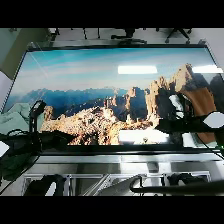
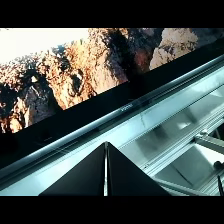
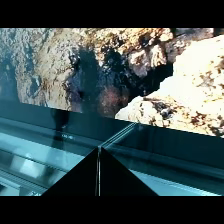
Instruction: Fold the shirts.
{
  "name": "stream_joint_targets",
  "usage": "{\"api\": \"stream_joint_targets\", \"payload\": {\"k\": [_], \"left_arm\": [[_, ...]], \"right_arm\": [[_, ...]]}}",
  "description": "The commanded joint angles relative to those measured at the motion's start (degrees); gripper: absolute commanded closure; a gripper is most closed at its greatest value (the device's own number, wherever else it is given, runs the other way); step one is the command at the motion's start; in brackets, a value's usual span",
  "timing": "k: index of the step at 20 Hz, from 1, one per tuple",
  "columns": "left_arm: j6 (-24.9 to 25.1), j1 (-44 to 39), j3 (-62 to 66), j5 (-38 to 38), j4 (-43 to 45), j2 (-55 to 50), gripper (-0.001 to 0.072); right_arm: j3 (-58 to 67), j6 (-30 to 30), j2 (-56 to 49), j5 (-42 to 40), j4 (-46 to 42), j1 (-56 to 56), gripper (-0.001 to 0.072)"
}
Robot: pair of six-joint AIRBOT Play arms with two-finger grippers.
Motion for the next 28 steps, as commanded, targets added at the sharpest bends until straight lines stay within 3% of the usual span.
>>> {"api": "stream_joint_targets", "payload": {"k": [1,6,8,11,13,16,22,28], "left_arm": [[0.0,0.0,0.0,0.3,0.0,0.1,0.0694],[0.2,0.0,0.0,2.4,5.3,0.1,0.0694],[0.1,0.0,1.9,3.1,15.8,-1.2,0.0694],[-5.0,0.1,9.0,3.2,37.8,-7.4,0.0661],[-8.8,0.1,13.1,3.9,50.3,-13.0,0.0001],[-11.9,2.0,17.8,5.5,63.3,-24.2,0.0005],[-11.8,16.7,27.4,6.8,63.1,-49.9,0.0005],[-11.8,22.6,40.4,1.6,63.0,-69.5,0.0005]], "right_arm": [[0.0,0.0,0.0,0.0,0.0,0.0,0.0697],[0.0,0.0,0.0,0.0,0.0,0.0,0.0697],[0.0,0.0,0.0,0.0,0.0,0.0,0.0697],[0.0,0.0,0.0,0.0,0.0,0.0,0.0697],[0.0,0.0,-0.1,0.0,0.0,0.0,0.0697],[0.0,0.0,0.0,0.0,0.0,0.0,0.0696],[0.0,0.0,-0.1,0.0,0.0,0.0,0.0697],[0.0,-0.4,-0.1,-0.3,0.0,0.0,0.0696]]}}
